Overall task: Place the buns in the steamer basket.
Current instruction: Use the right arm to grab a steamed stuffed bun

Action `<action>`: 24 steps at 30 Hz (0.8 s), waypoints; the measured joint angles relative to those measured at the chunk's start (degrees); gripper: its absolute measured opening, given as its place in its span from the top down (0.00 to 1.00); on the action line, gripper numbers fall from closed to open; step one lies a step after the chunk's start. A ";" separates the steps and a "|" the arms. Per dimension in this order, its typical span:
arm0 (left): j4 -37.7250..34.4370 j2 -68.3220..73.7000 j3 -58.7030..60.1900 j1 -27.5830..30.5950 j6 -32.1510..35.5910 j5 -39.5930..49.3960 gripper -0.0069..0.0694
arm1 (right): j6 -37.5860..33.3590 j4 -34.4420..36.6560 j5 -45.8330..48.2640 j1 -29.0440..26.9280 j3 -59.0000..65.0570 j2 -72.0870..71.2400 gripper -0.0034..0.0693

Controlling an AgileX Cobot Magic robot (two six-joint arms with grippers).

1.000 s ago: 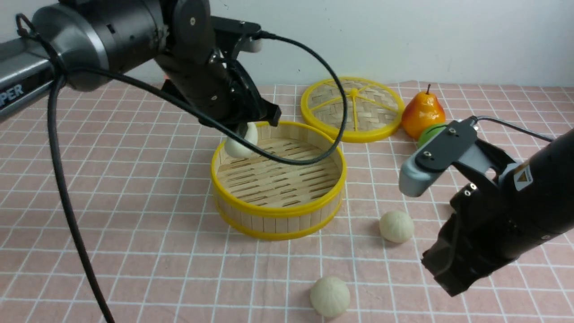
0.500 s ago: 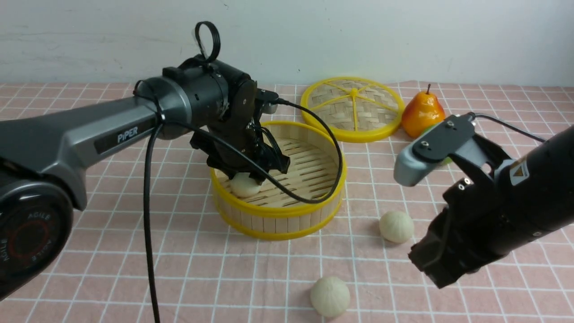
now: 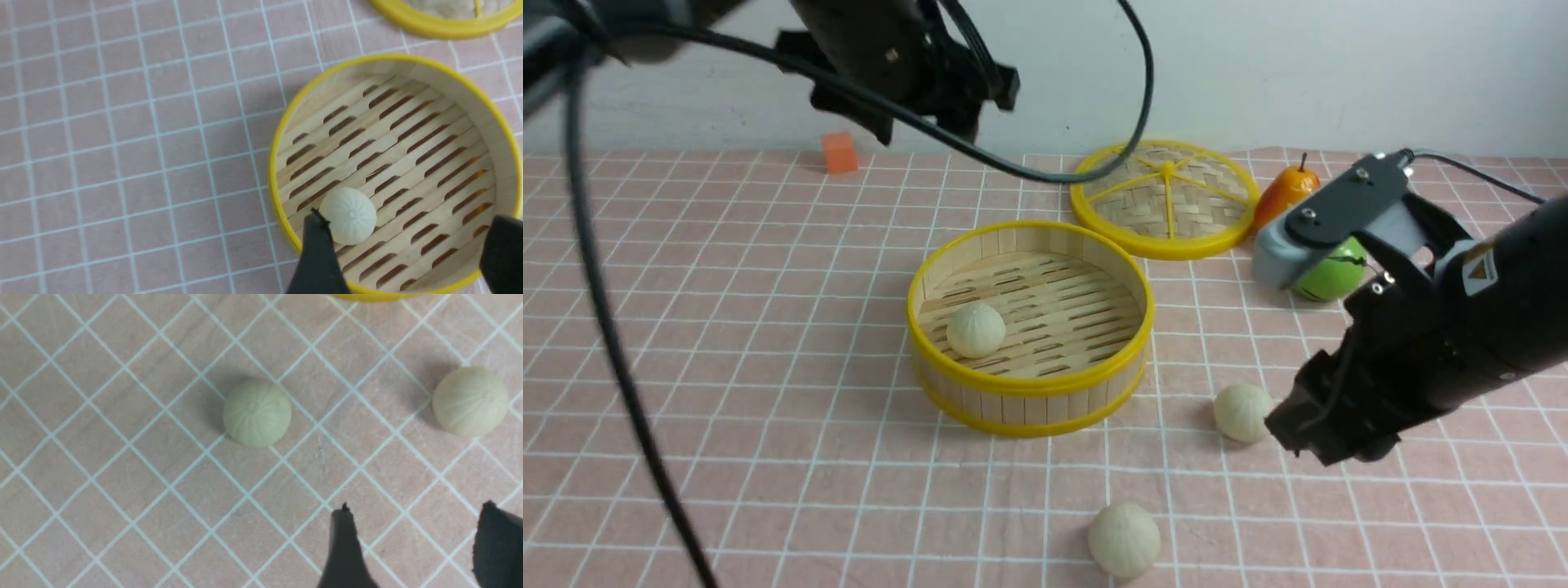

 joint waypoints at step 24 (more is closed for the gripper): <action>-6.44 -56.47 47.07 0.00 -0.01 5.29 0.93 | 10.96 -8.63 -3.38 14.85 -11.17 29.30 0.30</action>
